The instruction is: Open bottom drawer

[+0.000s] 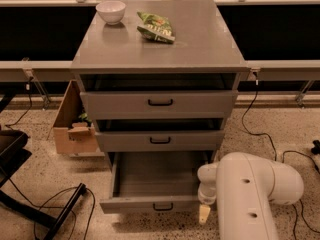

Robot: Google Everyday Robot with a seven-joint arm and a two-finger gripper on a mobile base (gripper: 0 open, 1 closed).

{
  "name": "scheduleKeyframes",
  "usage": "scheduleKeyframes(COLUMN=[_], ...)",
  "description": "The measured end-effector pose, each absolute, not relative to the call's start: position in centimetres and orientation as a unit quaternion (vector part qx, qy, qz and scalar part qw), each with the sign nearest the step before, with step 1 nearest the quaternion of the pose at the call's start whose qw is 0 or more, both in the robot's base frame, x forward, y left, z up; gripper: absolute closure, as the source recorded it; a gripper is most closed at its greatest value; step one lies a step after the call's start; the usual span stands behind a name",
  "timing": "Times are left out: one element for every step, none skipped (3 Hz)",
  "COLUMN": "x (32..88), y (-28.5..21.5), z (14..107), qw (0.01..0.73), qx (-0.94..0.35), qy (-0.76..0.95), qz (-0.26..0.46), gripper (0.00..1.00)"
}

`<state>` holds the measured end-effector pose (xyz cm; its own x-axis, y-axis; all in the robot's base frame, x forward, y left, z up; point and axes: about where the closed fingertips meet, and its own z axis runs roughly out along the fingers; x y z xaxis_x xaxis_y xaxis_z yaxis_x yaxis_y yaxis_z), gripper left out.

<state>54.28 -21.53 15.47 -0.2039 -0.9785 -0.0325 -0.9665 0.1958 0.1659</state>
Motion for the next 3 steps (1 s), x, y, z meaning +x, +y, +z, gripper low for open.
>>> scheduleKeyframes(x=[51.79, 51.84, 50.84], y=[-22.45, -22.46, -22.75], z=[14.76, 14.76, 14.62], qw=[0.046, 0.046, 0.054], qx=[0.627, 0.627, 0.627], qy=[-0.773, -0.773, -0.773], qz=[-0.085, -0.085, -0.084], gripper=[0.48, 0.72, 0.95])
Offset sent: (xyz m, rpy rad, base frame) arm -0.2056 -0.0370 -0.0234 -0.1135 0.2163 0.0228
